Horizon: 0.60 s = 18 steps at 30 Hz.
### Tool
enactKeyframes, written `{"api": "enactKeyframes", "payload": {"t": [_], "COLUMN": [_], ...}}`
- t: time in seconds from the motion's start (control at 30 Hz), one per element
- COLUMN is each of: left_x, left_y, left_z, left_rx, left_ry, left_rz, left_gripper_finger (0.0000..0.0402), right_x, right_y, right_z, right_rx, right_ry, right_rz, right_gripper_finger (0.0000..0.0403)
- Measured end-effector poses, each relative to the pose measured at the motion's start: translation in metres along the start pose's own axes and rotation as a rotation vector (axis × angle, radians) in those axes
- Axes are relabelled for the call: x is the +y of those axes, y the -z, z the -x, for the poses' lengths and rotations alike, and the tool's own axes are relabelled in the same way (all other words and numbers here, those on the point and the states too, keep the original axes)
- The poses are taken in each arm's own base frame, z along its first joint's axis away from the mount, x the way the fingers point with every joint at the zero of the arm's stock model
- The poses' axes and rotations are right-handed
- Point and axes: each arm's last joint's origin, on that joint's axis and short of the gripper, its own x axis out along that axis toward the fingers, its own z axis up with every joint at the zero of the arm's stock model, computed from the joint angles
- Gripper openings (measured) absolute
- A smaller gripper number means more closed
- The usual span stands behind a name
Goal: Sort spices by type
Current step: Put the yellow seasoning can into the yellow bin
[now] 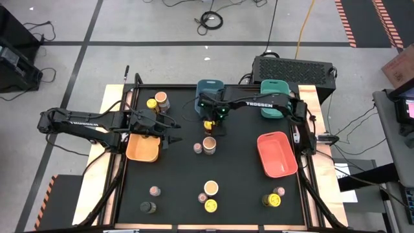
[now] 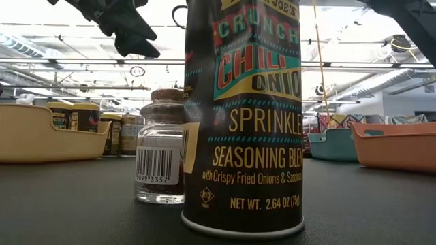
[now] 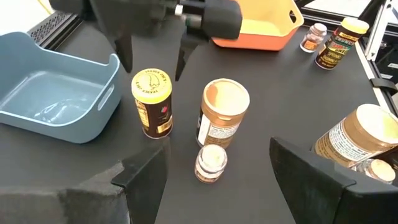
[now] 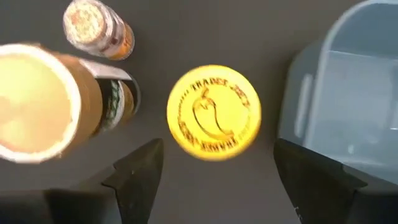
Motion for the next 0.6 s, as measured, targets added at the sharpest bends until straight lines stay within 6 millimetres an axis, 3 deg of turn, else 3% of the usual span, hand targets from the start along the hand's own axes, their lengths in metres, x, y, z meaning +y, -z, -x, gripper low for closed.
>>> {"api": "enactKeyframes", "payload": {"t": [0.17,0.33,0.47,0.6], "left_x": [0.000,0.000,0.001,0.002], "left_y": [0.000,0.001,0.009,0.012], "left_z": [0.000,-0.002,-0.005,-0.008], "left_rx": [0.003,0.009,0.026,0.017], "left_ry": [-0.001,-0.002,-0.007,-0.028], "left_rz": [0.000,0.000,0.000,0.009], "left_gripper_finger": [0.0276,0.0276,0.0276,0.0276], "right_x": [-0.004,-0.004,0.002,0.017], "right_y": [0.007,0.026,0.054,0.095], "right_z": [0.029,0.065,0.085,0.089], "right_rx": [-0.040,-0.037,-0.068,-0.176], "right_ry": [0.032,0.034,0.044,0.070], "right_rz": [-0.009,-0.075,-0.145,-0.185], "right_gripper_finger": [0.0289,0.0287,0.0287,0.0287]}}
